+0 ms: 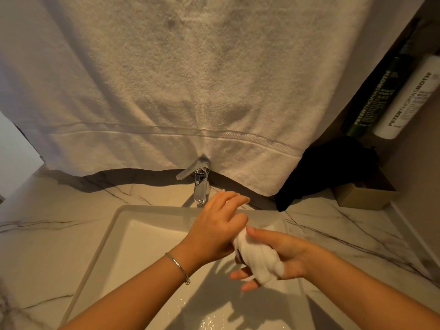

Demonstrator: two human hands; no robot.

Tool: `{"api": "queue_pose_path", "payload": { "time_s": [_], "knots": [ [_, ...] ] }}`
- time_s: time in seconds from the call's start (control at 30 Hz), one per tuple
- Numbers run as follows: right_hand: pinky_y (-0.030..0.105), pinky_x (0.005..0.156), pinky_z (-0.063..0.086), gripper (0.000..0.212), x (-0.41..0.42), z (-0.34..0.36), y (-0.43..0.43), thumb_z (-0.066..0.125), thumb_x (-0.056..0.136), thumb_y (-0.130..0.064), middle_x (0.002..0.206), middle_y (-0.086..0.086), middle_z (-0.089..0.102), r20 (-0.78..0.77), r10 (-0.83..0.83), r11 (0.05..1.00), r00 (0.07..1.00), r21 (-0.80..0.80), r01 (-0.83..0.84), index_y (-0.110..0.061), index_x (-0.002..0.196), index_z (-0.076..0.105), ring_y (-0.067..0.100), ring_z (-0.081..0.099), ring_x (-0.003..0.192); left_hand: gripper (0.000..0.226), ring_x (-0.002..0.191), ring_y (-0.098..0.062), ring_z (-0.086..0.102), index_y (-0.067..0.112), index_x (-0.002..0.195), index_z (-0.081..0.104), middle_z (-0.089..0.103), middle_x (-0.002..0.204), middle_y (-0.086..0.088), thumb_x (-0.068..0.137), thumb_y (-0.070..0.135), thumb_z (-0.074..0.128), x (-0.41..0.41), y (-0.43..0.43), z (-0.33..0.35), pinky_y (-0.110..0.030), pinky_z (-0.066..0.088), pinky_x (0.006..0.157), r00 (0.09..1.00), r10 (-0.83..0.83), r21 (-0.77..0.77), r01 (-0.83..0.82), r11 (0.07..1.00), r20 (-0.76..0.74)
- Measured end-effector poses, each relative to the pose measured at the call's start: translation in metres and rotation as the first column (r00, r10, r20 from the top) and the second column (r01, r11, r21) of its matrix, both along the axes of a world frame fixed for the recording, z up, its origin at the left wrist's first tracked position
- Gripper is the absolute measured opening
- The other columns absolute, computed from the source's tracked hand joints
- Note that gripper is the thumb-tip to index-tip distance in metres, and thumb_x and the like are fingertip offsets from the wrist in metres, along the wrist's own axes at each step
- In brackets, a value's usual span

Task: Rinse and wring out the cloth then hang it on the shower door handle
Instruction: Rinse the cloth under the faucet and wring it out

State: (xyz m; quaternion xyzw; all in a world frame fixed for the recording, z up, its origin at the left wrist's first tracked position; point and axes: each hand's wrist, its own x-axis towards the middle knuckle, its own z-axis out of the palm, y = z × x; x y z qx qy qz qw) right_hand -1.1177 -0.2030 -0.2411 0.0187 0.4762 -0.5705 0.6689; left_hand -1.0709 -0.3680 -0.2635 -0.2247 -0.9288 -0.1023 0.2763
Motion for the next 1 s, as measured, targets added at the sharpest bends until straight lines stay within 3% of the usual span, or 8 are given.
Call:
{"api": "queue_pose_path", "payload": {
  "time_s": [0.13,0.23,0.3,0.4,0.53,0.73,0.9,1.0],
  "knots": [
    [0.017,0.044,0.049,0.029,0.008,0.001,-0.004,0.063,0.071,-0.003,0.078,0.007,0.069,0.009,0.152,0.988,0.988,-0.033,-0.152,-0.011,0.096,0.051,0.014,0.064,0.058,0.026,0.094,-0.035,0.067,0.011,0.091,0.046,0.066,0.113,-0.022,0.078,0.02,0.067,-0.004,-0.011,0.0,-0.038,0.06,0.063,0.996,-0.08,-0.113,0.084,0.99,0.034],
    [0.014,0.036,0.04,0.021,0.007,-0.003,-0.008,0.059,0.076,-0.002,0.06,0.0,0.06,-0.302,0.23,0.967,0.925,0.174,-0.184,-0.013,0.09,0.048,0.005,0.049,0.04,0.035,0.071,-0.035,0.065,0.013,0.103,0.039,0.064,0.104,-0.02,0.079,0.015,0.063,-0.006,-0.016,-0.004,-0.04,0.056,0.052,0.957,0.002,-0.248,0.073,0.966,0.29],
    [0.019,0.036,0.038,0.021,0.006,-0.009,-0.012,0.063,0.074,-0.01,0.06,0.0,0.054,-0.586,0.356,0.917,0.728,0.369,-0.152,-0.016,0.089,0.05,0.006,0.045,0.038,0.033,0.081,-0.037,0.062,0.012,0.111,0.042,0.06,0.103,-0.018,0.081,0.013,0.057,-0.006,-0.01,-0.008,-0.044,0.055,0.065,0.867,0.131,-0.284,0.013,0.959,0.48],
    [0.021,0.043,0.037,0.031,0.007,-0.021,-0.015,0.065,0.069,-0.019,0.074,-0.001,0.054,-0.755,0.539,0.82,0.373,0.571,-0.03,-0.02,0.094,0.047,0.012,0.051,0.053,0.026,0.087,-0.034,0.061,0.013,0.104,0.051,0.065,0.098,-0.016,0.079,0.013,0.057,-0.003,0.0,-0.019,-0.043,0.055,0.071,0.768,0.172,-0.175,-0.08,0.981,0.617],
    [0.026,0.059,0.041,0.039,0.007,-0.036,-0.016,0.065,0.068,-0.023,0.101,0.005,0.063,-0.773,0.632,0.772,0.051,0.634,0.046,-0.023,0.103,0.048,0.022,0.059,0.085,0.022,0.085,-0.033,0.063,0.013,0.094,0.059,0.07,0.094,-0.014,0.073,0.009,0.056,0.001,0.003,-0.029,-0.039,0.055,0.067,0.691,0.133,-0.019,-0.17,0.985,0.71],
    [0.032,0.057,0.036,0.037,-0.005,-0.043,-0.014,0.063,0.074,-0.027,0.099,0.011,0.066,-0.709,0.636,0.754,-0.303,0.656,0.048,-0.017,0.105,0.044,0.031,0.062,0.084,0.021,0.074,-0.022,0.061,0.014,0.084,0.062,0.067,0.081,-0.006,0.066,0.003,0.061,0.007,0.013,-0.036,-0.026,0.048,0.058,0.552,-0.014,0.266,-0.379,0.886,0.834],
    [0.026,0.048,0.028,0.033,-0.013,-0.039,-0.015,0.06,0.077,-0.027,0.094,0.013,0.067,-0.667,0.57,0.763,-0.48,0.646,0.008,-0.014,0.103,0.044,0.032,0.062,0.078,0.019,0.033,-0.003,0.047,0.015,0.064,0.053,0.049,0.052,0.003,0.066,-0.003,0.059,0.013,0.018,-0.033,-0.013,0.033,0.033,0.465,-0.221,0.47,-0.53,0.706,0.857],
    [0.031,0.055,0.033,0.035,-0.018,-0.034,-0.017,0.06,0.077,-0.029,0.094,0.013,0.066,-0.643,0.545,0.759,-0.538,0.652,-0.01,-0.014,0.103,0.044,0.033,0.062,0.078,0.019,0.027,-0.004,0.04,0.015,0.066,0.054,0.047,0.037,0.01,0.068,-0.003,0.057,0.016,0.02,-0.031,-0.013,0.029,0.032,0.417,-0.295,0.508,-0.63,0.587,0.86]
  ]
}}
